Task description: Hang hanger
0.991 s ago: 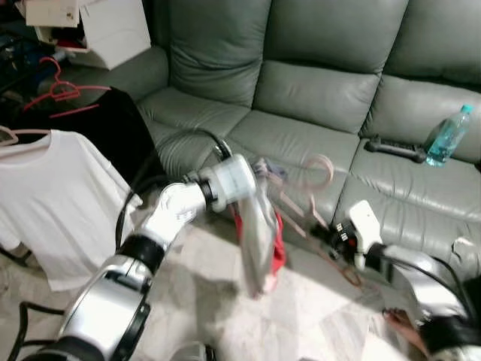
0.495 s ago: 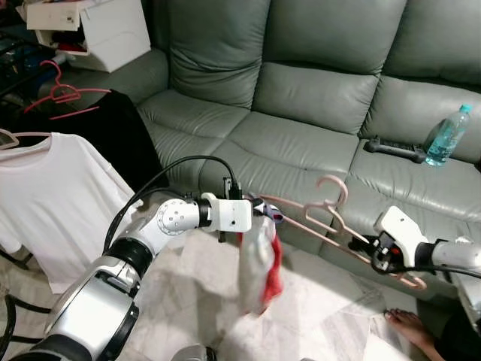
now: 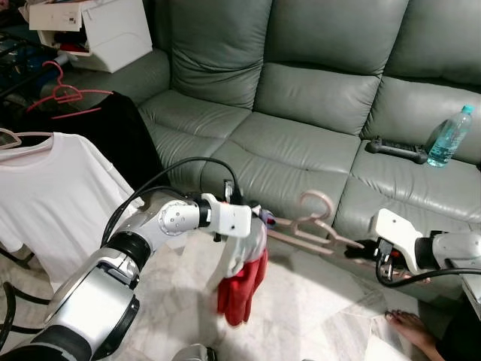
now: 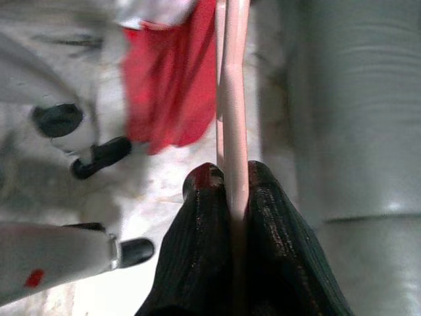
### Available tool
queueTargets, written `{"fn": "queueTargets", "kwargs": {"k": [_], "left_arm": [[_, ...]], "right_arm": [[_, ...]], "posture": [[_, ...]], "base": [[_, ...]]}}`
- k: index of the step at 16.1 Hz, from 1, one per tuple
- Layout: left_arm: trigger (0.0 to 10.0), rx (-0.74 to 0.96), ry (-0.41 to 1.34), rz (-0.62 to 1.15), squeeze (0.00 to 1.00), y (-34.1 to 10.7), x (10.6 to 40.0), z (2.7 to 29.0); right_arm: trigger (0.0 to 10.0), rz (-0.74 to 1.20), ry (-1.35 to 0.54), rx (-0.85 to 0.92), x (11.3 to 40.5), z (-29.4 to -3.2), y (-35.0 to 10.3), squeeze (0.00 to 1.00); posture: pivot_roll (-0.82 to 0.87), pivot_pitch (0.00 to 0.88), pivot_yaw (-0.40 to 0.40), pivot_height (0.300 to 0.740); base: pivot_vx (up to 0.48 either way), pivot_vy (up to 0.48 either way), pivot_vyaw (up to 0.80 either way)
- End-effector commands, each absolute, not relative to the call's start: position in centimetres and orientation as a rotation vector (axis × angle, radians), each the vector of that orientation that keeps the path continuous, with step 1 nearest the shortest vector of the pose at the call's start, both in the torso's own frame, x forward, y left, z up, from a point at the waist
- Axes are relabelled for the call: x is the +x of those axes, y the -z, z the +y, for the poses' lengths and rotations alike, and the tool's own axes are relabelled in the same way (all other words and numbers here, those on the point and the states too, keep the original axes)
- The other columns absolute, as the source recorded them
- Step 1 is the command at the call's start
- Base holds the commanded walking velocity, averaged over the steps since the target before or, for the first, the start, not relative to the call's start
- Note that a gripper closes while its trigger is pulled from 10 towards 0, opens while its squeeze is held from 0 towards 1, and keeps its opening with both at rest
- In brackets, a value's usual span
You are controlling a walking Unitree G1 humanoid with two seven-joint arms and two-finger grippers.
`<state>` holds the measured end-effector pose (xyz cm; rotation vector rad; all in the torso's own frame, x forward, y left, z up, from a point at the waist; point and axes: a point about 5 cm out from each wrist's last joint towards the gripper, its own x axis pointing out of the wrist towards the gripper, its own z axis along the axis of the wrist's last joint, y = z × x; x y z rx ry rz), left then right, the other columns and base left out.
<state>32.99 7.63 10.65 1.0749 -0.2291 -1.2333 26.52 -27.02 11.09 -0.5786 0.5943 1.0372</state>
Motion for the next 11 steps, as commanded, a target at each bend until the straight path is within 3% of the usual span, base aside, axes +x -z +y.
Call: {"fn": "queueTargets", "kwargs": {"k": [1,7,11], "left_arm": [[10.0,1.107,1.253,-0.258,0.0,-10.9,33.0,7.5],[10.0,1.224,1.281,-0.242,0.0,-10.2,32.9,8.6],[10.0,1.363,1.247,-0.236,0.0,-10.2,33.4,10.0]], "right_arm": [[10.0,0.574,-1.103,-0.629,26.8,-26.5,-12.4,0.0],[10.0,0.657,-1.122,-0.77,26.7,-28.9,-14.6,0.0],[10.0,0.667,-1.153,-0.762,26.5,-29.3,-16.0,0.0]], "posture": [[-0.11,0.031,0.097,0.74],[-0.12,0.037,0.096,0.74],[-0.12,0.042,0.098,0.74]], "base": [[0.0,0.0,0.0],[0.0,0.0,0.0],[0.0,0.0,0.0]]}}
